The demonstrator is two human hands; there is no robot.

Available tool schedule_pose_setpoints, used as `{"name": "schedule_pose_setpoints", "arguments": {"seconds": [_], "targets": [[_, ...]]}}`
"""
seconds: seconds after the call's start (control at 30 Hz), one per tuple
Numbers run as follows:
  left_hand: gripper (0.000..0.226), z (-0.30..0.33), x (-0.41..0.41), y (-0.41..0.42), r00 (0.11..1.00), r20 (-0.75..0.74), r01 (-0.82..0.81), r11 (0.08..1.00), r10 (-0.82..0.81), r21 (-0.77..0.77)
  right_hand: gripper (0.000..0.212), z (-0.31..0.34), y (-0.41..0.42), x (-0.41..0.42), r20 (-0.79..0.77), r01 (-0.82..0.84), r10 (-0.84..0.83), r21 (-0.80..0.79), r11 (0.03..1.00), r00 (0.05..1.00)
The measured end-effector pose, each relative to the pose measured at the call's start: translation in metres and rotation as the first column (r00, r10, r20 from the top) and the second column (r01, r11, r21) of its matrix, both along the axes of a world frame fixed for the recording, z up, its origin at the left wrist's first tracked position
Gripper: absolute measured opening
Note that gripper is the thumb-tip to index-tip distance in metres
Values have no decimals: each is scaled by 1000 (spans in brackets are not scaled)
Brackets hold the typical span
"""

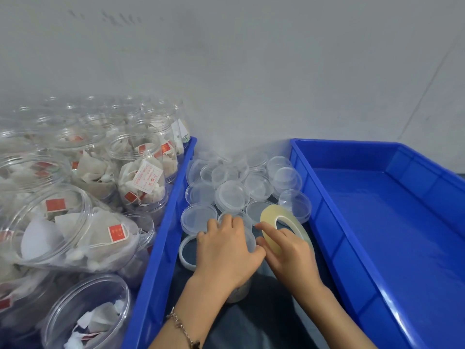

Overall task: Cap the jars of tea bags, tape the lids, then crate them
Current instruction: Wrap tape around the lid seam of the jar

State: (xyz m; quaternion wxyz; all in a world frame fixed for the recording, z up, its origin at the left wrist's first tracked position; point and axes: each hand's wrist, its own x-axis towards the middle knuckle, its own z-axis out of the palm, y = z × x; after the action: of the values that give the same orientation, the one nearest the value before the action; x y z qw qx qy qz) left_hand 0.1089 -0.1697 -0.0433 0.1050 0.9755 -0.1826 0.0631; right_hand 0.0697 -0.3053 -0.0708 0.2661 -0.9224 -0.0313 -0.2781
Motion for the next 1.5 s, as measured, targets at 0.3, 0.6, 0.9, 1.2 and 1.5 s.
{"name": "schedule_pose_setpoints", "arguments": {"seconds": [0.3,0.6,0.9,1.2,1.5], "targets": [[53,4,3,-3,999,-2,-46,999,46,3,28,-4,3,14,-33,61,-61,-12,998,998],[54,5,5,-5,997,-2,-74,997,74,-6,33,-7,3,24,-101,68,-71,-38,997,992],[54,3,8,-10,994,2,-106,994,106,-5,34,-7,2,36,-152,72,-82,-74,995,985],[56,1,13,-13,990,-6,-139,990,138,-34,35,-1,2,41,-210,69,-93,-118,991,973],[57,2,14,-12,990,-25,-138,990,138,-16,32,12,0,47,-200,72,-148,-345,936,968]]}}
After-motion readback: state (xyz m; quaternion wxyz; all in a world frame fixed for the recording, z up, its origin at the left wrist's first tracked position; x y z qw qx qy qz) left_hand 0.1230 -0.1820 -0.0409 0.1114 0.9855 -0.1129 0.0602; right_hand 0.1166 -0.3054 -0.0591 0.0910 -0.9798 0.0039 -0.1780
